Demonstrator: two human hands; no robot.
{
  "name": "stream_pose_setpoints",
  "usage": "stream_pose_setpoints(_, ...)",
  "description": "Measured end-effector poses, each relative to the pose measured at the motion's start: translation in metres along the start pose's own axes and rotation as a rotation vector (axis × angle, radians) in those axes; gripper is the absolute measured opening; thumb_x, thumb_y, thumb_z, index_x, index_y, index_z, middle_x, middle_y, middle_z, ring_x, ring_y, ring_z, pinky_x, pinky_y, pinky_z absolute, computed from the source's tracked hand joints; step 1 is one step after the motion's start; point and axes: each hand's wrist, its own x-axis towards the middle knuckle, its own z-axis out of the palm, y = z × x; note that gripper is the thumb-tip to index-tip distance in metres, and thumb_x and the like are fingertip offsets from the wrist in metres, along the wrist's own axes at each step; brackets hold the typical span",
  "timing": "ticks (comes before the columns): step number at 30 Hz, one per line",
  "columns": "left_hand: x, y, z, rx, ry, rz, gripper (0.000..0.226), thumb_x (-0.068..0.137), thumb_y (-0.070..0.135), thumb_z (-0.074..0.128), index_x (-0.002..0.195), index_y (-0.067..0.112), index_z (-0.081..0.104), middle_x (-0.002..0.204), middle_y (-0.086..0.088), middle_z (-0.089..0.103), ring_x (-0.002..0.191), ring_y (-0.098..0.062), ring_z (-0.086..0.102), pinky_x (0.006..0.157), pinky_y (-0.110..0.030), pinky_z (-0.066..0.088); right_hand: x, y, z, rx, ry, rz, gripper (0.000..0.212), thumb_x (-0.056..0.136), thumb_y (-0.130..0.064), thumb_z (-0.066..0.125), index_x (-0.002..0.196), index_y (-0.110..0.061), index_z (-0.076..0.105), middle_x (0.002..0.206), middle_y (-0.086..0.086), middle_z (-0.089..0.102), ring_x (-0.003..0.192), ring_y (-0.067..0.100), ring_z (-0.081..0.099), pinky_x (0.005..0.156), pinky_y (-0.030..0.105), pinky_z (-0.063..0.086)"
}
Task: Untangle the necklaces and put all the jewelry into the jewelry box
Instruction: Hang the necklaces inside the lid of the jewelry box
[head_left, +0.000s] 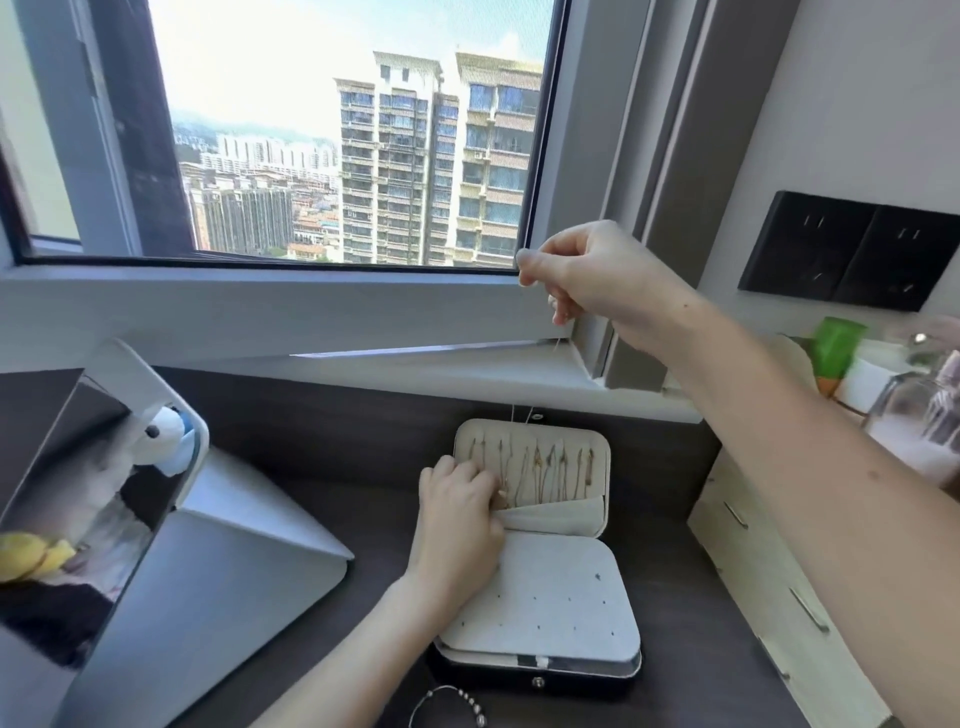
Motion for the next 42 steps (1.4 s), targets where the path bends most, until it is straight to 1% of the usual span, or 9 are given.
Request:
stream_pose_setpoints(5,-0.001,0.0,0.001,-0.069,-0.01,-0.029,0.02,0.054,-0.002,0.041,0.057,0.011,0.056,0.062,0.002,0.053,0.068,-0.02,0.044,0.06,-0.032,0.033,0.002,0.009,0.004,0.006,-0.012,0.016,0.023,0.094,-0.03,0.056,0.084,-0.011,0.066,0.061,0.0,0.05,0.052,0.009,0.048,0.058,0.021,0.05)
stream_pose_setpoints(11,-0.001,-0.001,0.003,-0.063,0.002,-0.025,0.019,0.053,-0.003,0.04,0.056,0.011,0.052,0.062,0.002,0.051,0.068,-0.02,0.042,0.06,-0.025,0.024,0.0,0.021,0.014,-0.017,-0.042,0.03,0.025,0.094,-0.028,0.056,0.085,-0.008,0.067,0.063,0.002,0.051,0.055,0.011,0.049,0.061,0.025,0.05)
stream_pose_setpoints(21,-0.001,-0.001,0.003,-0.024,-0.028,-0.014,0.022,0.053,-0.001,0.035,0.064,0.009,0.051,0.067,-0.002,0.051,0.07,-0.022,0.04,0.064,-0.032,0.025,-0.012,0.031,0.027,-0.121,-0.085,0.04,0.027,0.095,-0.027,0.054,0.085,-0.006,0.067,0.058,0.001,0.054,0.052,0.01,0.05,0.063,0.023,0.05)
stream_pose_setpoints(25,-0.003,0.001,0.0,-0.018,-0.036,0.011,0.032,0.051,-0.002,0.036,0.073,0.013,0.055,0.069,-0.001,0.049,0.072,-0.021,0.039,0.067,-0.031,0.024,-0.011,0.026,0.019,-0.138,0.026,-0.005,0.026,0.095,-0.025,0.054,0.084,-0.005,0.067,0.06,-0.003,0.054,0.051,0.008,0.048,0.048,0.009,0.043)
stream_pose_setpoints(29,-0.003,0.001,-0.001,-0.022,-0.055,0.03,0.041,0.052,0.0,0.036,0.078,0.018,0.063,0.07,0.002,0.042,0.072,-0.021,0.038,0.069,-0.032,0.024,-0.004,0.02,0.005,-0.126,0.109,-0.02,0.026,0.094,-0.025,0.056,0.086,-0.003,0.068,0.065,0.003,0.055,0.051,0.01,0.046,0.05,0.015,0.045)
stream_pose_setpoints(32,-0.002,0.001,-0.001,-0.015,-0.046,0.04,0.045,0.051,0.0,0.04,0.079,0.021,0.068,0.069,0.005,0.037,0.071,-0.019,0.038,0.066,-0.033,0.027,-0.003,0.019,0.0,-0.145,0.104,-0.02,0.026,0.094,-0.024,0.056,0.083,-0.004,0.068,0.061,0.0,0.053,0.05,0.01,0.044,0.043,0.011,0.04)
stream_pose_setpoints(36,-0.003,0.001,-0.001,0.005,-0.047,0.035,0.039,0.05,0.001,0.04,0.072,0.019,0.067,0.068,0.004,0.038,0.068,-0.02,0.039,0.064,-0.032,0.027,-0.005,0.024,0.002,-0.177,0.068,-0.004,0.026,0.094,-0.026,0.056,0.082,-0.006,0.068,0.059,0.0,0.051,0.049,0.009,0.045,0.043,0.009,0.04)
stream_pose_setpoints(40,-0.003,0.001,0.0,0.014,-0.027,0.039,0.038,0.051,-0.001,0.039,0.072,0.017,0.065,0.069,0.005,0.034,0.07,-0.019,0.037,0.065,-0.032,0.027,-0.008,0.031,0.005,-0.191,0.05,0.024,0.026,0.094,-0.027,0.056,0.082,-0.008,0.068,0.058,-0.002,0.053,0.048,0.007,0.047,0.053,0.019,0.042)
stream_pose_setpoints(42,-0.003,0.0,0.001,0.018,-0.027,0.041,0.038,0.051,0.0,0.039,0.073,0.017,0.065,0.07,0.005,0.036,0.071,-0.02,0.038,0.066,-0.032,0.027,-0.012,0.035,0.007,-0.181,0.028,0.049,0.026,0.094,-0.026,0.055,0.082,-0.007,0.067,0.056,-0.002,0.052,0.044,0.004,0.047,0.047,0.016,0.04)
